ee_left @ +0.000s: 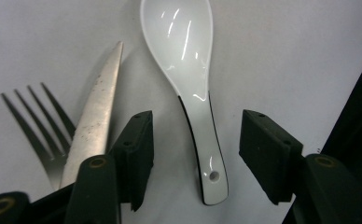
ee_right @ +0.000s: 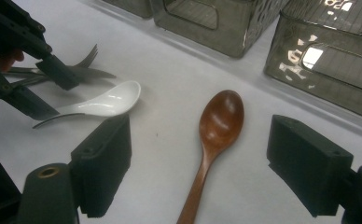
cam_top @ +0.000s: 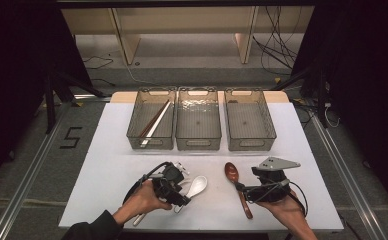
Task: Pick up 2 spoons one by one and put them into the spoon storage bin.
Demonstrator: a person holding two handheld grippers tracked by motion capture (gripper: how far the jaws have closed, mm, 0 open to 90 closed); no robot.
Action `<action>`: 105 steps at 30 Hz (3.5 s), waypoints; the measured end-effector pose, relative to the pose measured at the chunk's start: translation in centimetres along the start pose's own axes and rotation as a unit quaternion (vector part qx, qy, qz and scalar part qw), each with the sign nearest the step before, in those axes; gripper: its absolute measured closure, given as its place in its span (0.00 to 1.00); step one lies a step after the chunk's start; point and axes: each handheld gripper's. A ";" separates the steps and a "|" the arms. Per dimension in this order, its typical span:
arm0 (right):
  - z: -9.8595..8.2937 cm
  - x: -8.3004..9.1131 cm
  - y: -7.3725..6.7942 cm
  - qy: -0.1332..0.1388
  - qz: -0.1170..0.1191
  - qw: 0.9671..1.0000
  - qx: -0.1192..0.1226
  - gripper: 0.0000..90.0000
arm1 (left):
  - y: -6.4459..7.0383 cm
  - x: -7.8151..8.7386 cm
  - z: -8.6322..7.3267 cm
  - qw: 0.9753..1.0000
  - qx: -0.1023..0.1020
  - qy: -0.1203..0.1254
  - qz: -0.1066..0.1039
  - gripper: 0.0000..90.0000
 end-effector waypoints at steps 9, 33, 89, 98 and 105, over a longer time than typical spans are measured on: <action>0.0 0.0 -0.1 0.000 0.001 1.000 0.005 0.26 | -0.3 -0.9 0.3 1.000 -0.009 -0.023 -0.006 0.66; 0.0 -0.1 -0.3 -0.002 0.005 1.000 0.013 0.26 | -0.2 -1.4 0.4 0.998 -0.037 -0.027 -0.034 0.93; 0.0 0.1 -0.2 0.004 0.008 1.000 0.012 0.26 | -5.6 5.3 3.2 0.991 0.012 0.135 0.000 0.94; 0.0 0.1 -0.2 0.004 0.008 1.000 0.013 0.26 | -6.7 5.7 4.1 0.988 0.025 0.151 0.009 0.94; 0.0 0.1 -0.2 0.004 0.008 1.000 0.012 0.26 | -7.4 6.2 5.2 0.986 0.030 0.163 0.019 0.94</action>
Point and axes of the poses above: each handheld gripper's, and its own axes: x roughly backward along the jaws, z roughly out of its top, y roughly to its right, and after that the axes turned 4 degrees about y, right-handed
